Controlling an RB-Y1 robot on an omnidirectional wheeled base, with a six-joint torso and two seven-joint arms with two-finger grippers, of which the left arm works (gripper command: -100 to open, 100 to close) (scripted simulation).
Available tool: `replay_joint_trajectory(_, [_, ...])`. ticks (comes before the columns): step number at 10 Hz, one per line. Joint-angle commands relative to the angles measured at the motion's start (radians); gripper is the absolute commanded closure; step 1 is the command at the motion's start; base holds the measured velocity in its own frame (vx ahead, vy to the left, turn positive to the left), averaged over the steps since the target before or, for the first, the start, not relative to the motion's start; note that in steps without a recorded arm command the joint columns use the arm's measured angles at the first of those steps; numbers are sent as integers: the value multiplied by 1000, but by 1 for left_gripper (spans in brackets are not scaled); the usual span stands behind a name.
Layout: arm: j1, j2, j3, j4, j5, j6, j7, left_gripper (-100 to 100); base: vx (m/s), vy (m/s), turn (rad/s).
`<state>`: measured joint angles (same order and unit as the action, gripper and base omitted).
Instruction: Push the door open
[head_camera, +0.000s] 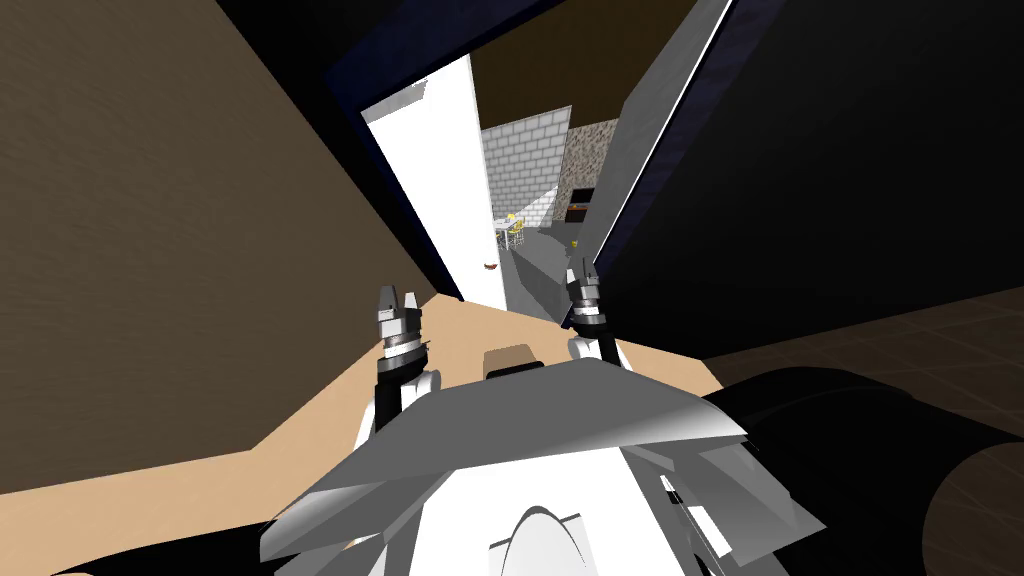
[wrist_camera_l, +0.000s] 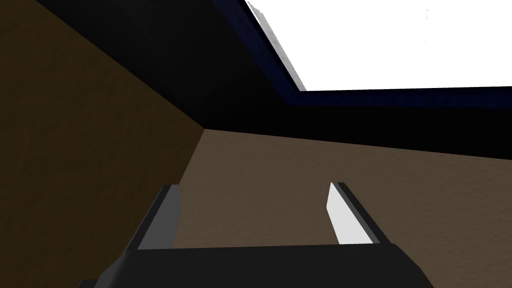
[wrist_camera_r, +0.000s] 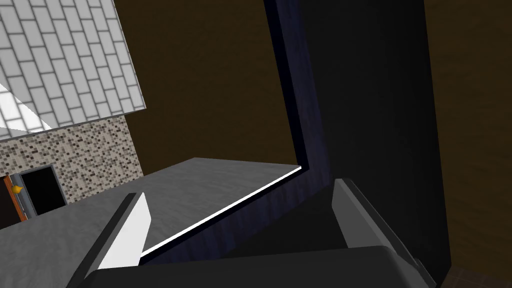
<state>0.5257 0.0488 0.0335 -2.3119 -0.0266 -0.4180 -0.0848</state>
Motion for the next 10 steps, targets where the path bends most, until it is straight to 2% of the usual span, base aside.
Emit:
replay_joint_trajectory(1, [-12,5,-5,33,1,-7,3,-100,130,10,-40])
replay_joint_trajectory(10, [-81,24,-31,225,6,-49,20,-100,87,28,-49])
